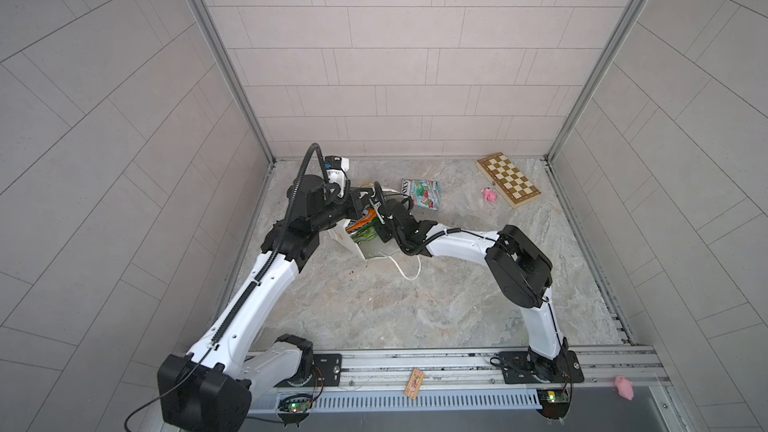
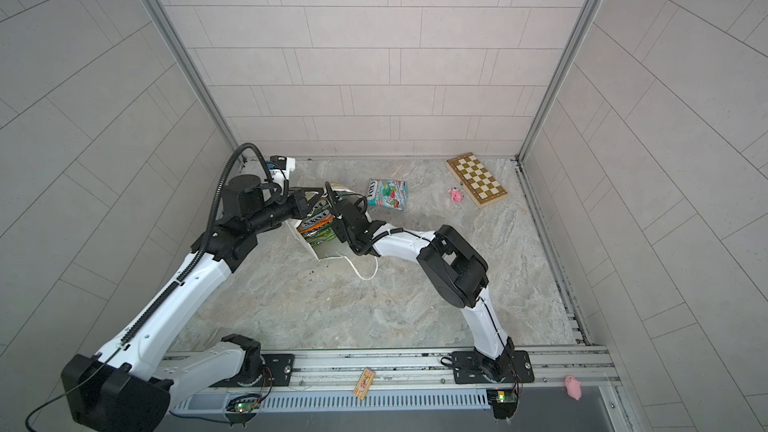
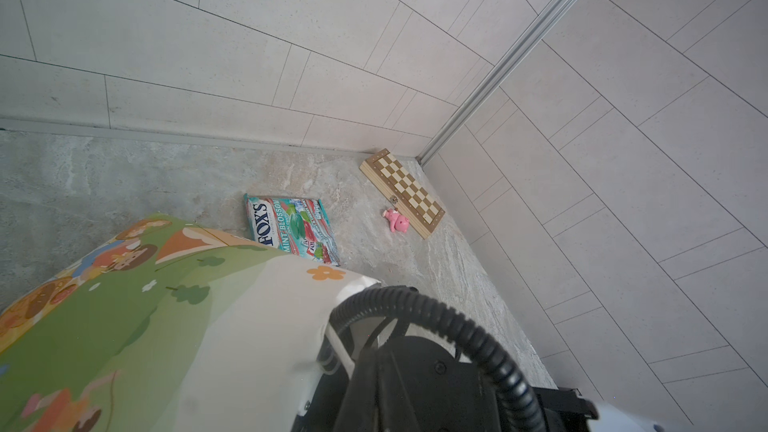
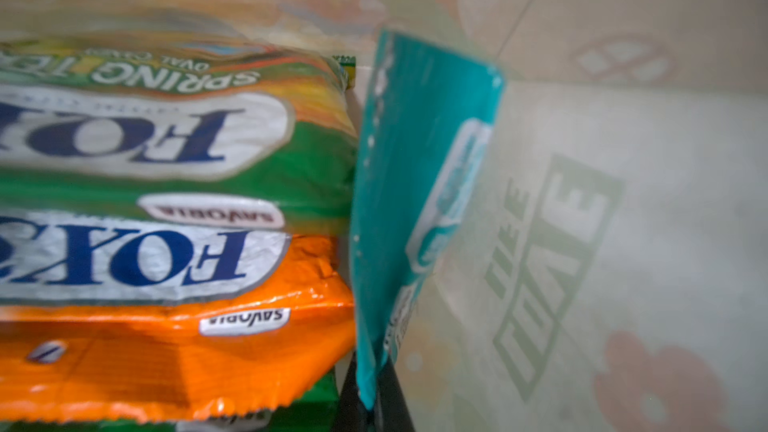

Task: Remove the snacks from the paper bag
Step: 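Reach the right gripper into the bag and close on the second teal packet, then lift the second teal Mint Blossom packet out of the bag with the right gripper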

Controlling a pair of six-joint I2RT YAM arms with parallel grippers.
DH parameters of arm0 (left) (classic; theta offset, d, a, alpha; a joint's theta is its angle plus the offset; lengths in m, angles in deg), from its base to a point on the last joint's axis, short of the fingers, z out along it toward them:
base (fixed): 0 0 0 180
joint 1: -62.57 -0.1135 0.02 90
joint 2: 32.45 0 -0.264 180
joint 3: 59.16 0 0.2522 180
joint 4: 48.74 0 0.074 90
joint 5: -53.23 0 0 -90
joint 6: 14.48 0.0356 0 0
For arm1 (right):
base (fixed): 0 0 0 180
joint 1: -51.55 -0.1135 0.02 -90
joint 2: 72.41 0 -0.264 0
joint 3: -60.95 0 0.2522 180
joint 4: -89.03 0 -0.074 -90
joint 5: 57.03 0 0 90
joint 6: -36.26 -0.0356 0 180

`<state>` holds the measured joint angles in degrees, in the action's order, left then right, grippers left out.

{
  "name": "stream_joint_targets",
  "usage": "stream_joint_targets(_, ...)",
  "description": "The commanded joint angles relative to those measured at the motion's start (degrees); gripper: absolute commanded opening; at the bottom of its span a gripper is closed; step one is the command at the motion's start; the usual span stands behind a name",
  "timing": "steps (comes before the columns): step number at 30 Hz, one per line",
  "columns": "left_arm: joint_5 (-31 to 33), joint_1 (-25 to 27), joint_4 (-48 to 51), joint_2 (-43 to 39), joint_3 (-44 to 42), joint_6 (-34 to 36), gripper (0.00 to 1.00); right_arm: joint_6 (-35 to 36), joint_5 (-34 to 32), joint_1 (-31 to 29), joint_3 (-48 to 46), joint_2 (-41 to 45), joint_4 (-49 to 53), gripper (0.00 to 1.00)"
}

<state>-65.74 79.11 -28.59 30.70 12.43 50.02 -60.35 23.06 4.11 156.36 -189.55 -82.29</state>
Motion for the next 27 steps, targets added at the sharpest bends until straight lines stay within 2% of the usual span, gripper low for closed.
stream_joint_targets(1,1.17,0.16,0.13,0.37,-0.05,0.79,0.00,0.98,3.90,0.15,-2.37,5.29,-0.04,0.00)
stream_joint_targets(27,2.56,0.12,0.90,1.27,0.10,1.04,0.00,0.92,22.56,0.60,-13.63,27.78,4.35,0.00)
